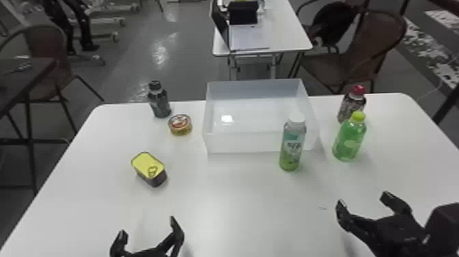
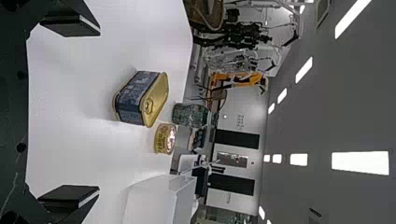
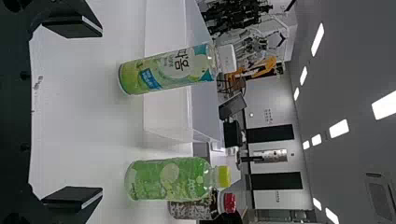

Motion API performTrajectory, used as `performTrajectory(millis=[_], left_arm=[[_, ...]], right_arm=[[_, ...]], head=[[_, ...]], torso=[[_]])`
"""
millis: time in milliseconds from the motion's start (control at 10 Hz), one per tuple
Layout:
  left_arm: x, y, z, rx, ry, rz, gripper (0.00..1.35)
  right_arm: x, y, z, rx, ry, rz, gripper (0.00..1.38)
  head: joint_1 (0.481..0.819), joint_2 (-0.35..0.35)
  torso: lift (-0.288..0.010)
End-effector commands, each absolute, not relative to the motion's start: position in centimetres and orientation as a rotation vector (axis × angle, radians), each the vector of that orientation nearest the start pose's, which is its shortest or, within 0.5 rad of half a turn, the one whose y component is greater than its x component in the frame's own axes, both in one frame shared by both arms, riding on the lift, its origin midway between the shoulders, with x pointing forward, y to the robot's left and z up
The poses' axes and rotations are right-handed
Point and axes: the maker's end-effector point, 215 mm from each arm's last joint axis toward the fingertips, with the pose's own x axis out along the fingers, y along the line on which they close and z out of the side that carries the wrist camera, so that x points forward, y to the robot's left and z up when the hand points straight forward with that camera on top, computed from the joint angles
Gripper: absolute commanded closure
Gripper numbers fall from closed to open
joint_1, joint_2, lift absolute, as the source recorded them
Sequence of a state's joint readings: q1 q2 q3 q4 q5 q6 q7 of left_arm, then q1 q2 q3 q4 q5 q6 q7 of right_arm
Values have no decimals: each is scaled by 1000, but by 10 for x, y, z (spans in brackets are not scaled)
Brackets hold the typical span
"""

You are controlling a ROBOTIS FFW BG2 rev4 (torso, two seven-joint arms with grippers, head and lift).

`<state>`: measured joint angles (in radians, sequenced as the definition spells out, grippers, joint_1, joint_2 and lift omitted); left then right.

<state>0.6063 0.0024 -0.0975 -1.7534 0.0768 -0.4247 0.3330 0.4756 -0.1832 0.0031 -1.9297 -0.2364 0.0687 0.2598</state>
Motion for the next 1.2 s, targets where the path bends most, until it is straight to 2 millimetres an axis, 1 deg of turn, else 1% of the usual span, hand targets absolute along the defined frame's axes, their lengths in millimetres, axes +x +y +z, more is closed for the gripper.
performTrajectory(millis=[0,200,400,700,1100], left_arm=[[368,257,-420,-112,25,289,108],[369,258,-423,-110,30,274,108],[370,258,-424,-114,31,276,108],[371,257,-425,-115,31,272,108],[371,259,-425,-115,23,262,108]], right_arm=[[427,-200,-406,72,201,321,96],[429,-199,-408,65,212,323,96],[432,-195,-404,24,207,348,94],[438,-186,-402,-7,205,407,94],[436,-184,-403,-28,207,431,94]], head=[[695,86],[695,82],[695,86],[695,95],[695,104]], torso=[[-129],[-129],[-129],[-129],[-129]])
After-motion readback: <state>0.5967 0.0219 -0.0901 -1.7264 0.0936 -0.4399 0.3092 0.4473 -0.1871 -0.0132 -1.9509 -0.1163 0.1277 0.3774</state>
